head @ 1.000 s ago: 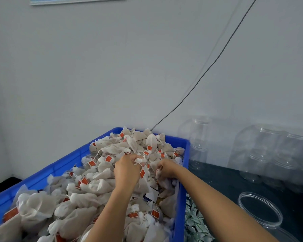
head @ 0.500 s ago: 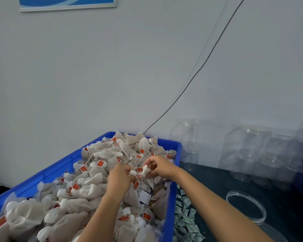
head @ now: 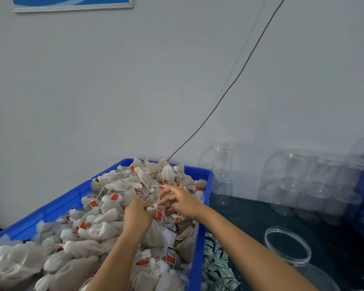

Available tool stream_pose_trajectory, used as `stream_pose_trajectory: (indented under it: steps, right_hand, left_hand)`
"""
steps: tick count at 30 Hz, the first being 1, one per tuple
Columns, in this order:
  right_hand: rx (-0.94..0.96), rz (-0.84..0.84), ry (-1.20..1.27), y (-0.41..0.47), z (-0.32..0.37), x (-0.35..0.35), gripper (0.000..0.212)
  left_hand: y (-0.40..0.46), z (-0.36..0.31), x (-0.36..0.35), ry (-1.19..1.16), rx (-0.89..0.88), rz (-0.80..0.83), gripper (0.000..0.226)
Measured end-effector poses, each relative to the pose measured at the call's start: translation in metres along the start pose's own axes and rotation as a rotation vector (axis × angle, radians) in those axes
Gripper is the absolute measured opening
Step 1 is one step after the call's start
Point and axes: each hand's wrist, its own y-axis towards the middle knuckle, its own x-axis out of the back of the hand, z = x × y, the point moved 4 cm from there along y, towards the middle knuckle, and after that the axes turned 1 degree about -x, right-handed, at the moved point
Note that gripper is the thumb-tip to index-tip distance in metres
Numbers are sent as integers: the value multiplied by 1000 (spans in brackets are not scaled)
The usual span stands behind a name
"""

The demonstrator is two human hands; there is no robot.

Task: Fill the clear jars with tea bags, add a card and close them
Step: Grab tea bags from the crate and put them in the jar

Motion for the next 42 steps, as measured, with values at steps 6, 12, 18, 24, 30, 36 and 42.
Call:
stream_pose_trajectory:
  steps: [6,12,18,24,30,36,42]
  right_hand:
    - [-174,-447,-449,22,-23,49,18]
    - [-333,-12,-999,40,-36,39,24]
    - [-395,154,-1180,50,-55,24,70]
    - [-238,-6,-1084,56,-48,25,35]
    - [-132,-88,-840,49,-36,33,16]
    - [-240,-177,-375,42,-29,44,23]
    - [-421,-140,544,12,-8,48,17]
  left_hand:
    - [2,-3,-2,21,-21,-70,14]
    - [7,-3,-5,18,-24,-102,21]
    - [10,-4,-6,50,-12,-91,22]
    - [7,-6,-8,33,-38,-78,21]
    - [8,-7,-7,-2,-25,-80,23]
    - [9,-5,-8,-4,-38,-88,30]
    - [6,-14,-5,20,-110,-70,12]
